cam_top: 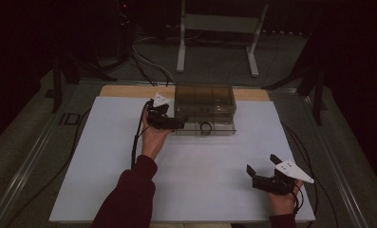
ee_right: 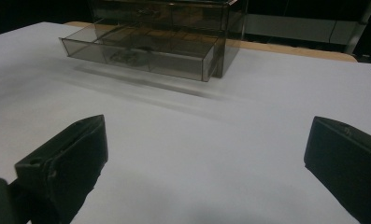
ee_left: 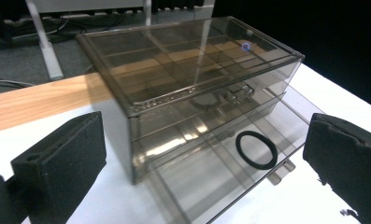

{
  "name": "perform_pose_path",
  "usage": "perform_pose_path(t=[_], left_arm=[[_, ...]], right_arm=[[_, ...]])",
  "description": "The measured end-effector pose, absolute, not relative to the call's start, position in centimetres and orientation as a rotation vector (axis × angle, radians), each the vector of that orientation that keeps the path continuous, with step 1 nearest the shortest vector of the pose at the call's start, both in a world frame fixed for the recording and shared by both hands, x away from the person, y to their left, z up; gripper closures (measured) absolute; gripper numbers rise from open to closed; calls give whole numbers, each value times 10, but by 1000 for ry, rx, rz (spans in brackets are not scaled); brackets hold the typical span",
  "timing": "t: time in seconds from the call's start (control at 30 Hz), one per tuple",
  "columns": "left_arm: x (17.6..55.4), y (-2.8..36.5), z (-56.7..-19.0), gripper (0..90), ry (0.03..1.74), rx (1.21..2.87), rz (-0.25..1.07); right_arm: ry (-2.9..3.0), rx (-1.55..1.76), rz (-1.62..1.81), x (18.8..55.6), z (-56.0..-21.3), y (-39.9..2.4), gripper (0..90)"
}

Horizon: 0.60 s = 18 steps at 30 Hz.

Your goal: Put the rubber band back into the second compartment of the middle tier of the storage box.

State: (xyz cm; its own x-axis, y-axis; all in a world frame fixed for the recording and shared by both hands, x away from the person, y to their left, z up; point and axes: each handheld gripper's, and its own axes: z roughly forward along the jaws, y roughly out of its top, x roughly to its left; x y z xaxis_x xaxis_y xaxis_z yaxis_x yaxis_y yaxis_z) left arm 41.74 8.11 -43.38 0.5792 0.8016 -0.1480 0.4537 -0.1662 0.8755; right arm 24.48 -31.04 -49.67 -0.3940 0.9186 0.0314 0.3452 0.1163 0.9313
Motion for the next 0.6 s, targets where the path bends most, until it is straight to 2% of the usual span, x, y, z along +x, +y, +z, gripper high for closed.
perform_pose_path(t=[0.3,0.6], left_arm=[[408,108,-430,2,1038,1814,433],[395,126,-428,2,1032,1840,500]], right_arm=[[1824,1219,1268,245,-497,-310,0],[1830,1217,1267,245,-497,-309,0]])
